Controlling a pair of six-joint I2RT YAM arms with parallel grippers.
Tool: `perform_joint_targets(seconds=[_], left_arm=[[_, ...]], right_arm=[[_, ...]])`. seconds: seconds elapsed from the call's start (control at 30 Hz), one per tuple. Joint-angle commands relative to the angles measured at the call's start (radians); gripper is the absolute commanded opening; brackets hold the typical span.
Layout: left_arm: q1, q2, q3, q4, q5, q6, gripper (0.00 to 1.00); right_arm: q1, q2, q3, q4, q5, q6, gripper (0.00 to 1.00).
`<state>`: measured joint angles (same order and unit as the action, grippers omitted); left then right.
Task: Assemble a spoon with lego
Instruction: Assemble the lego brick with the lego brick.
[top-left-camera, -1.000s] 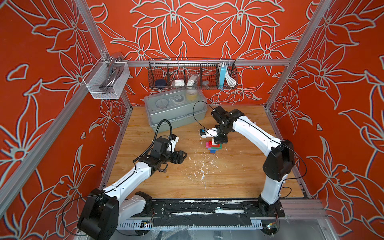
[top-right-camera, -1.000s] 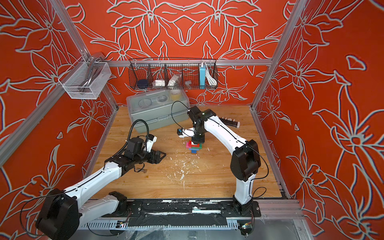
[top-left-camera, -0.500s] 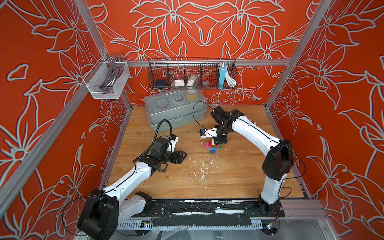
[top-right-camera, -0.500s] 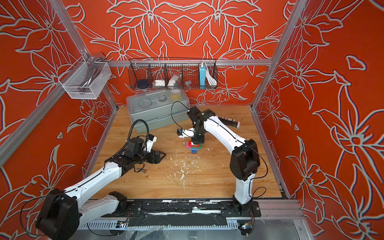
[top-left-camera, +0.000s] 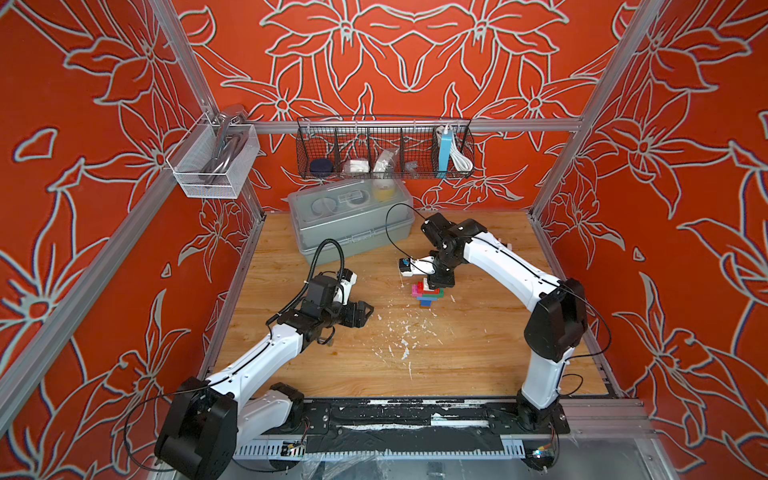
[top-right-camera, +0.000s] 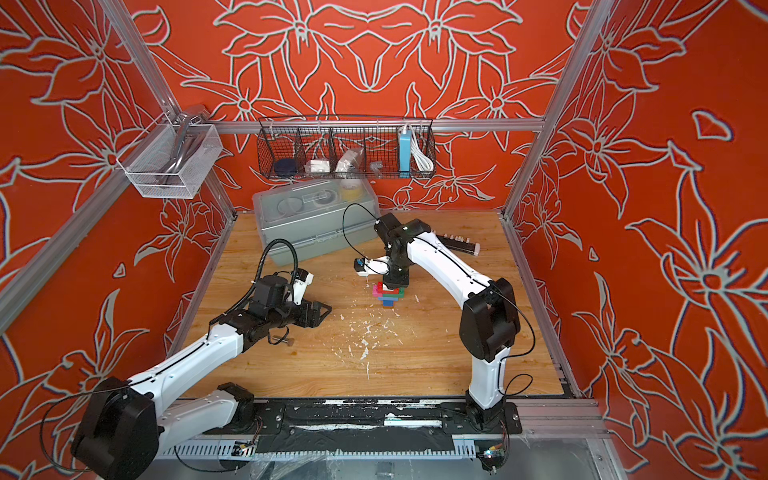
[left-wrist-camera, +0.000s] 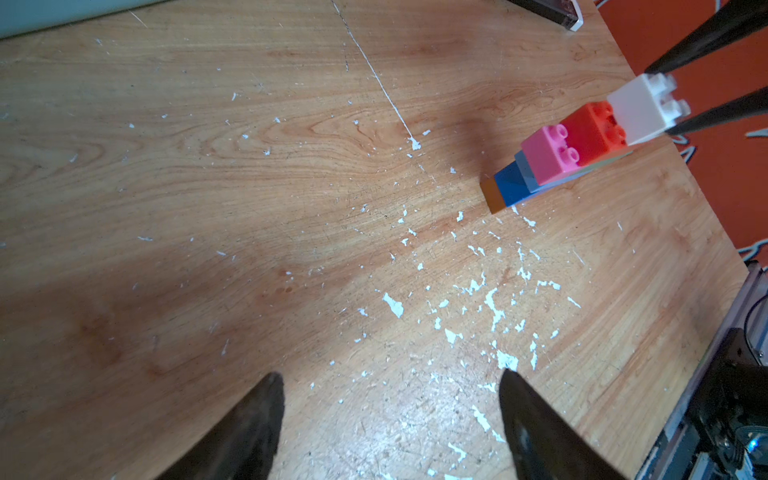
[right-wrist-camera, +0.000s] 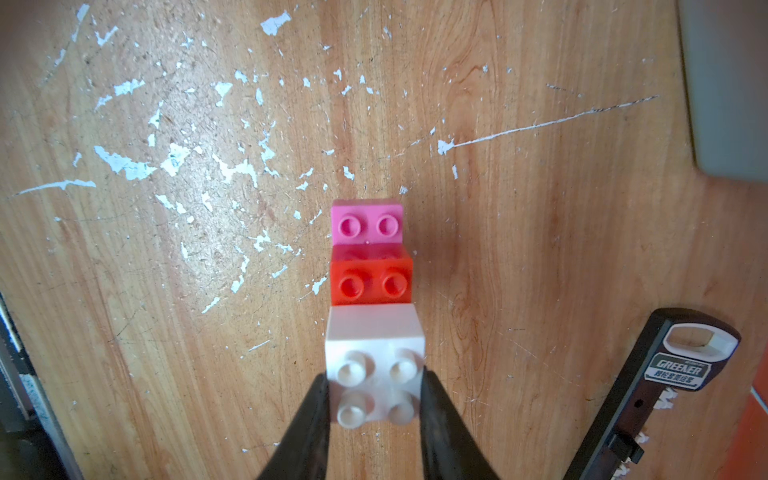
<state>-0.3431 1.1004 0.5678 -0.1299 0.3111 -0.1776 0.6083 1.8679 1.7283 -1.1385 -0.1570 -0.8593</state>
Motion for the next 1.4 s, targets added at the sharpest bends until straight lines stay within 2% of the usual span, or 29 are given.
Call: perform_joint_targets(seconds=[0.0, 0.3, 0.57, 0.73, 0.9, 1.37], left_arm=[[-0.008, -0.008, 0.004, -0.009, -0.005, 0.02, 0.8], [-0.008, -0.008, 0.011, -0.016, -0.009, 0.024, 0.8], [-0.01, -0.014, 0.008, -0.014, -0.01, 0.023, 0.8], [-0.011, -0.018, 0.01, -0.019, -0.013, 0.022, 0.8], [-0.013, -0.026, 0.009, -0.021, -0.02, 0.023, 0.81], [-0.017, -0.027, 0.01, -0.025, -0.023, 0.021, 0.83]], right_arm=[[0.013, 0.08, 0.004, -0.051, 0.013, -0.025, 0.0], [0.024, 0.12, -0.003, -0.081, 0.034, -0.017, 0.0], [0.03, 0.071, -0.004, -0.069, 0.049, 0.0, 0.0], [0.03, 0.055, 0.006, -0.067, 0.059, 0.008, 0.13], [0.03, 0.056, 0.02, -0.064, 0.056, 0.021, 0.32], [0.028, 0.013, 0.01, -0.037, 0.084, 0.029, 0.64]])
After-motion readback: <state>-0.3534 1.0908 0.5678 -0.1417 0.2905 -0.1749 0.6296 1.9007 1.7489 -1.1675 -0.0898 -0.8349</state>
